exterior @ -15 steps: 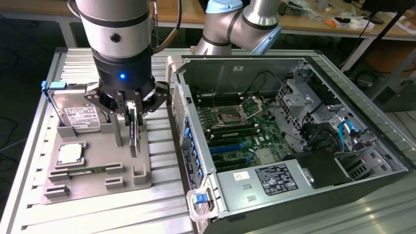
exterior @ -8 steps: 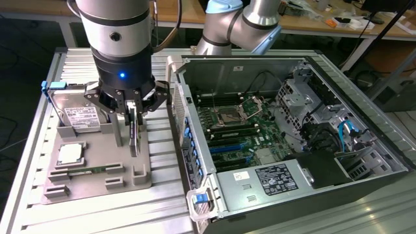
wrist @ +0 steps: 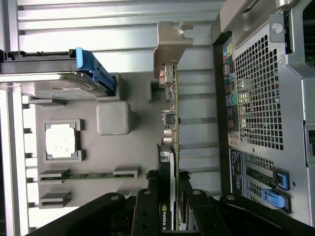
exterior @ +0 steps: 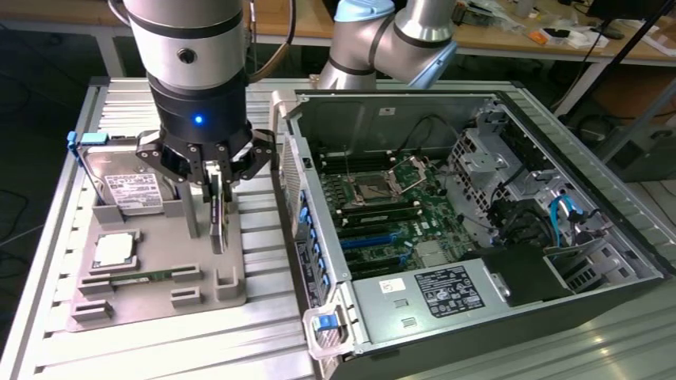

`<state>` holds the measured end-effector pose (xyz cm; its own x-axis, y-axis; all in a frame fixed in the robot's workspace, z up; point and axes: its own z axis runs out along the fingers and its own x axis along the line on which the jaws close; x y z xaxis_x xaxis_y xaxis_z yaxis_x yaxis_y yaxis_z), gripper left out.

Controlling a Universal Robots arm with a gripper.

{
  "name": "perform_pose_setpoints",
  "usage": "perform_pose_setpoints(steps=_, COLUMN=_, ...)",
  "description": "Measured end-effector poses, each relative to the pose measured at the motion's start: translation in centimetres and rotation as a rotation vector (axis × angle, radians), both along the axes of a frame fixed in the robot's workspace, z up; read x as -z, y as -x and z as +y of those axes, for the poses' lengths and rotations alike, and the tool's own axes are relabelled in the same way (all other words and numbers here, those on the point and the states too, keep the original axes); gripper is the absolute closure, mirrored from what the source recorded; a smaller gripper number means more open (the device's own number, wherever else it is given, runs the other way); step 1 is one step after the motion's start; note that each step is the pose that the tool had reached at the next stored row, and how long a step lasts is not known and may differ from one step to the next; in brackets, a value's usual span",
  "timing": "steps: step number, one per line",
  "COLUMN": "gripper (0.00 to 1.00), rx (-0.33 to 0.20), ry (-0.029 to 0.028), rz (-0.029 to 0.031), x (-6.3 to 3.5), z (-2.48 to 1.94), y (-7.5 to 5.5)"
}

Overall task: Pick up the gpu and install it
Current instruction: 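Pick up the gpu and move the gpu toward the slot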

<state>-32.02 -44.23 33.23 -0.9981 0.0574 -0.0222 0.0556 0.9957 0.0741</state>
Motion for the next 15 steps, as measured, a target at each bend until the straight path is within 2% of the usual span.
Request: perform_pose_setpoints(steps=15, gripper=0.73, rx=0.0, ry=0.0005, rz=0.0001, x=-0.45, z=0.0, y=0.0)
